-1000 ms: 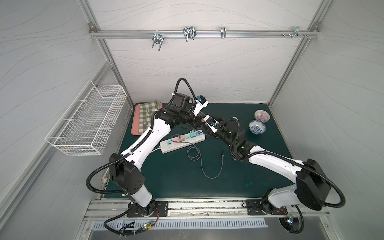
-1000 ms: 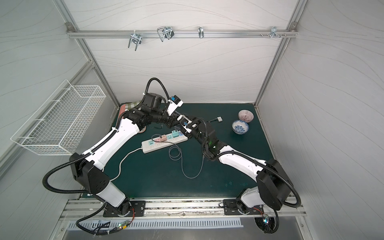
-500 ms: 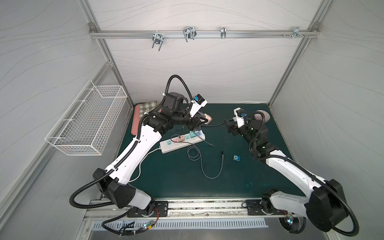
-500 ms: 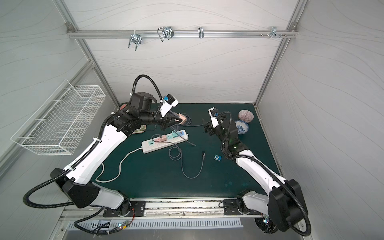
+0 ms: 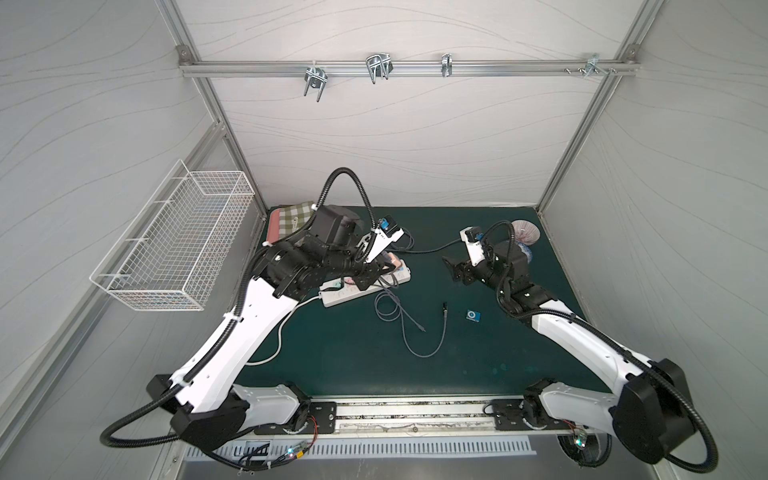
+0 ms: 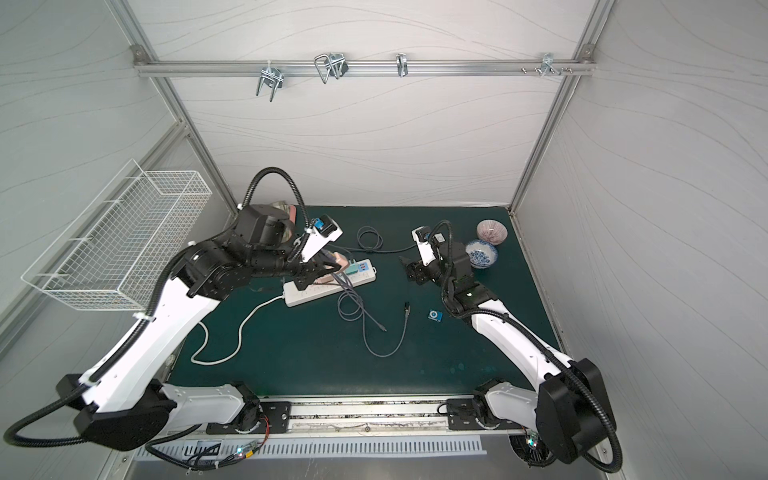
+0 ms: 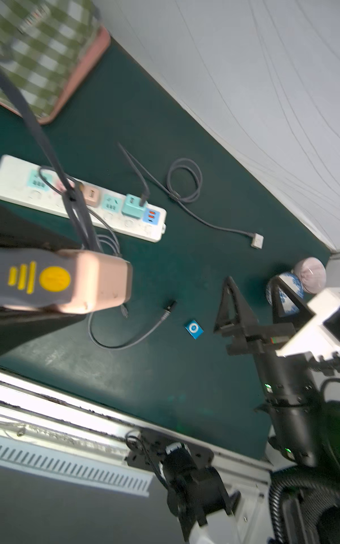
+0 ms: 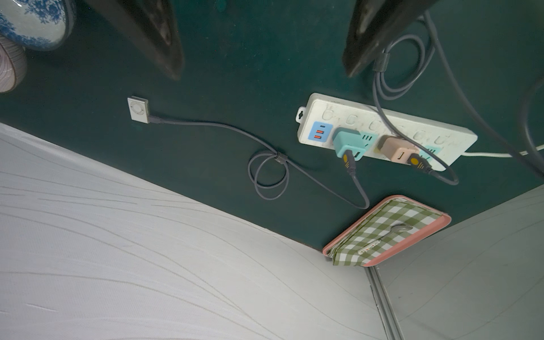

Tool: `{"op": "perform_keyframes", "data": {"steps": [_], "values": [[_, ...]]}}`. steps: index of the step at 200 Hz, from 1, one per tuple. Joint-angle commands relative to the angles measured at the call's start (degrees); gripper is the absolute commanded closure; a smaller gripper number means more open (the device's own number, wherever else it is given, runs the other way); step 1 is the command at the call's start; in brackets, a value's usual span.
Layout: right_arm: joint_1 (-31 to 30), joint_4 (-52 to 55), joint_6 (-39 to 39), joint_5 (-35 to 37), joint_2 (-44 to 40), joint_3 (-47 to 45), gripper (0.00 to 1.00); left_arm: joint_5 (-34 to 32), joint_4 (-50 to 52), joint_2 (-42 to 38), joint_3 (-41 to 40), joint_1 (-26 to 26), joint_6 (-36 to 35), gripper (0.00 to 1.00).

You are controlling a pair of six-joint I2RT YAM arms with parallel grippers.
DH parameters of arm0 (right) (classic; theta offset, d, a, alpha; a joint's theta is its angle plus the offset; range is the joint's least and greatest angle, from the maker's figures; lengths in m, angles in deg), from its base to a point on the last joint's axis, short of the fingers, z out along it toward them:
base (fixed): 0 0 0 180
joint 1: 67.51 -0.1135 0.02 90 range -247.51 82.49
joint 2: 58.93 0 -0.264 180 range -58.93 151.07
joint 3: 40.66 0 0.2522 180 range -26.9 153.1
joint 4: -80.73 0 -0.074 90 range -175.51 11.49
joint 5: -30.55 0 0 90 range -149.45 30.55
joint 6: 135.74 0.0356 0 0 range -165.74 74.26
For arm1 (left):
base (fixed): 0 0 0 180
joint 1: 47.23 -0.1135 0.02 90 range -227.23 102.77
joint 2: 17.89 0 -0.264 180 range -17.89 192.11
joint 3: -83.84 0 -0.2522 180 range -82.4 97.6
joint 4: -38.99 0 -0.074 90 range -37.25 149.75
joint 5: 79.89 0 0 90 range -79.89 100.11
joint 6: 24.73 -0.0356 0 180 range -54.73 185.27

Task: Charge mp3
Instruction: Pick up the plug from the center of the board, then insert the plug into the socket.

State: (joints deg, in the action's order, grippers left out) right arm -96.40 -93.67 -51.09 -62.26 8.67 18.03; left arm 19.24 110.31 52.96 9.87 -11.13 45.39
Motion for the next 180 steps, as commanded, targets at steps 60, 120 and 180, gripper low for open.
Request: {"op": "perform_keyframes", "data": {"steps": [60,120,180], "values": [[-1.16,4.44,0.78,-3.79,1.17,1.52,0.12,-10.85,3.64,-4.45,-11.98,-16.21,-10.42,1.00],[-1.31,3.79,-1.93,-3.78,-0.98,-0.85,0.12,-6.79,-5.68,-1.47,-21.46,-28.07,-18.57,1.00],[-1.92,1.49,-3.22,-3.47,-4.87,-5.21,0.12,1.18,-14.49,7.44,-24.78,-31.44,-29.69,1.00]]}}
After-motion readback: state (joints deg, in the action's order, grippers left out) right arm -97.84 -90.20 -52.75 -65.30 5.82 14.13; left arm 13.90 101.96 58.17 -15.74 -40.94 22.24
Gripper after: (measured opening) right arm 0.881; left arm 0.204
